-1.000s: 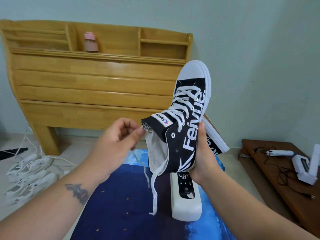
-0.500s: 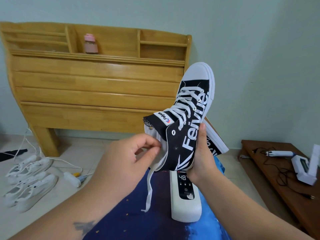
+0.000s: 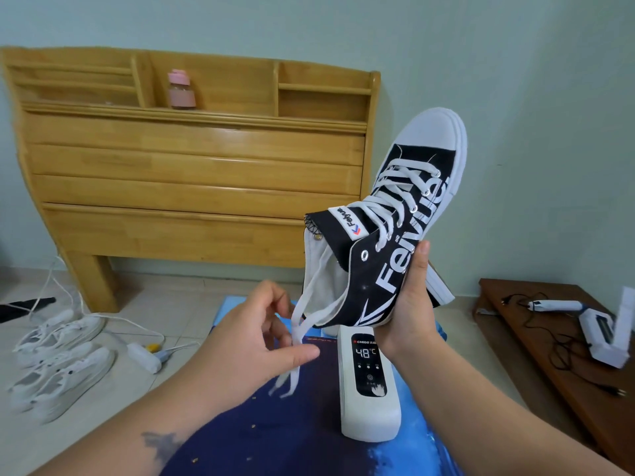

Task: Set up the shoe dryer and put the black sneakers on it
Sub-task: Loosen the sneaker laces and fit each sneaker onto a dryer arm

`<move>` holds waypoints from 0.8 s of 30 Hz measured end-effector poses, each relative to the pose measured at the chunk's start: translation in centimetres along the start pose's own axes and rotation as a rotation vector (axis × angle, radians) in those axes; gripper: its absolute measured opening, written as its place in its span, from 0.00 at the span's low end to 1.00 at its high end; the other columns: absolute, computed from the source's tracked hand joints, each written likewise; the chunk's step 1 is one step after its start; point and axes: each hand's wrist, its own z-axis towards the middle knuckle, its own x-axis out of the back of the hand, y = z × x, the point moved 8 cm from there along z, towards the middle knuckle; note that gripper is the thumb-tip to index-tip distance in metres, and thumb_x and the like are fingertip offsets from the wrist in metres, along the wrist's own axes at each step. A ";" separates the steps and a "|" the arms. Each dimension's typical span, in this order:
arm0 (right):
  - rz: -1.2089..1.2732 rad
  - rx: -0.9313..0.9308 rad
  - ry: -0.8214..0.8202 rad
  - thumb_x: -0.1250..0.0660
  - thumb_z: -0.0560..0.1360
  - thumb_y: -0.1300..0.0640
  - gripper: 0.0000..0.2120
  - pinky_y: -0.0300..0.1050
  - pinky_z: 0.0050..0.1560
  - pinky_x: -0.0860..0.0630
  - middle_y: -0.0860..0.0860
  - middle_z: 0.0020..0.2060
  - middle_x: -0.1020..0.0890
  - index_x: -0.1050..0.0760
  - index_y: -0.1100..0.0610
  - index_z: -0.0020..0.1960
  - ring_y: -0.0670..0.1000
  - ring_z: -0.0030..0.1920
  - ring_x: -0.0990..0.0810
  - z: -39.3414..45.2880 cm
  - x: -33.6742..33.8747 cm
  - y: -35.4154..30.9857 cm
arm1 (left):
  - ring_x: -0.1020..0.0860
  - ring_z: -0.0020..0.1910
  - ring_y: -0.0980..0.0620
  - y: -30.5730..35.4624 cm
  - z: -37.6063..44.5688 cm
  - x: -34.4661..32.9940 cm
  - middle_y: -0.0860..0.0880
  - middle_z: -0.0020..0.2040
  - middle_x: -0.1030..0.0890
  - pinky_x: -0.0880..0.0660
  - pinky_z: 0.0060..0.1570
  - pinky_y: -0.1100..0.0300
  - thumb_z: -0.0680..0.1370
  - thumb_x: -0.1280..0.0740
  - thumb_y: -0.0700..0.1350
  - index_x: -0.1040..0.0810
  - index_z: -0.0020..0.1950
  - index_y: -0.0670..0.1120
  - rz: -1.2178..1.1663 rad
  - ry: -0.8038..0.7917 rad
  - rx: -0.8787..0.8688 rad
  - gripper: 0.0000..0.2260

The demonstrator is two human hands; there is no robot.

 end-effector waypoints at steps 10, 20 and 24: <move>-0.009 0.036 0.043 0.32 0.58 0.27 0.38 0.46 0.45 0.17 0.48 0.55 0.14 0.20 0.47 0.61 0.50 0.53 0.14 0.1 1.1 0.0 | 0.17 0.40 0.57 3.8 -1.0 2.5 0.55 0.40 0.15 0.24 0.40 0.69 0.69 0.25 0.50 0.19 0.42 0.57 -0.222 0.227 -0.262 0.05; -0.168 0.058 -0.049 0.36 0.59 0.24 0.40 0.55 0.59 0.23 0.53 0.57 0.15 0.18 0.50 0.60 0.53 0.57 0.16 -0.6 0.0 0.7 | 0.20 0.57 0.57 6.8 0.0 -1.9 0.57 0.56 0.17 0.24 0.58 0.60 0.66 0.25 0.53 0.21 0.58 0.56 -0.404 -0.210 -0.137 0.20; -0.159 0.034 -0.098 0.37 0.62 0.26 0.37 0.54 0.61 0.25 0.52 0.59 0.16 0.19 0.48 0.61 0.53 0.60 0.17 -0.8 -0.6 1.3 | 0.21 0.58 0.60 6.8 0.4 -3.1 0.59 0.57 0.18 0.28 0.59 0.57 0.68 0.25 0.54 0.23 0.60 0.59 -0.399 -0.286 -0.065 0.21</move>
